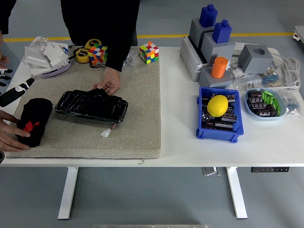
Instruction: Pick the rag up,wipe the panel,place it on the desk
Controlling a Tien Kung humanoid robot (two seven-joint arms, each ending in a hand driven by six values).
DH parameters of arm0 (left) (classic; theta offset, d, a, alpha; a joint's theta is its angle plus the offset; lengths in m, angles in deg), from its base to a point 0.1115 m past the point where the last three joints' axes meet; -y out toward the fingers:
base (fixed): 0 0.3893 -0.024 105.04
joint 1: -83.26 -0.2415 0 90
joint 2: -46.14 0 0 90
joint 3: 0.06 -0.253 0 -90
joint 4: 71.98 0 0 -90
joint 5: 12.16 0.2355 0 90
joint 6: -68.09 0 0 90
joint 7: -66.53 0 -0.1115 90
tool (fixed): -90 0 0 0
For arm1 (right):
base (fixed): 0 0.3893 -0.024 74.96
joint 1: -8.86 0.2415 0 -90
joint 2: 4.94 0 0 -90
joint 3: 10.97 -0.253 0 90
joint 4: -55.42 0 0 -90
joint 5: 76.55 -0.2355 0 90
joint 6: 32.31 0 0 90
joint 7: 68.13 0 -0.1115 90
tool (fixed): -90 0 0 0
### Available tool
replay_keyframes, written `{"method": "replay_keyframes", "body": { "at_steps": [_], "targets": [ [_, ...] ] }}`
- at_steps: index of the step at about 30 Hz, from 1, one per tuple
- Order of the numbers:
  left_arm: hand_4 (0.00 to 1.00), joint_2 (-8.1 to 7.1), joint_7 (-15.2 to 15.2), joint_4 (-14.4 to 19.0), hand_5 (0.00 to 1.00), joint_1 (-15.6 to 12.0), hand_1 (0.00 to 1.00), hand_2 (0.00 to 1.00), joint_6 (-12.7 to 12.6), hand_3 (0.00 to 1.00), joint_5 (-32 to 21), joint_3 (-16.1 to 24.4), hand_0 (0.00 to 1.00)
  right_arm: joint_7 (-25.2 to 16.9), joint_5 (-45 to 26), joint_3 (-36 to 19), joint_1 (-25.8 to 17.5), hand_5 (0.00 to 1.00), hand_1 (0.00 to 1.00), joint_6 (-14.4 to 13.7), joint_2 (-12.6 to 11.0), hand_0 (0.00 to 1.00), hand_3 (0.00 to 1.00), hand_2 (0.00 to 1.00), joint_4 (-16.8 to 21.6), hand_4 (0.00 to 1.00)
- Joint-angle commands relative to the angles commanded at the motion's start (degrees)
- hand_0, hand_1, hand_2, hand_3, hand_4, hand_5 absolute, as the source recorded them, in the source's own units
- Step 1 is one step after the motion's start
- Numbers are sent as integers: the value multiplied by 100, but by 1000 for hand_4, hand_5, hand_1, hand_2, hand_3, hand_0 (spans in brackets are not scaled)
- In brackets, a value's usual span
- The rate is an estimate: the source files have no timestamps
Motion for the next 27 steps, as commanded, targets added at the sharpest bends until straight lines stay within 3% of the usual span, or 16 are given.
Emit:
{"method": "replay_keyframes", "body": {
  "at_steps": [27],
  "targets": [
    [998,58,-42,-230,934,-10,647,750,7,822,-33,-245,410,6,3,-14,-14,629,634,-3,-2,723,634,675,5,998]
  ]
}}
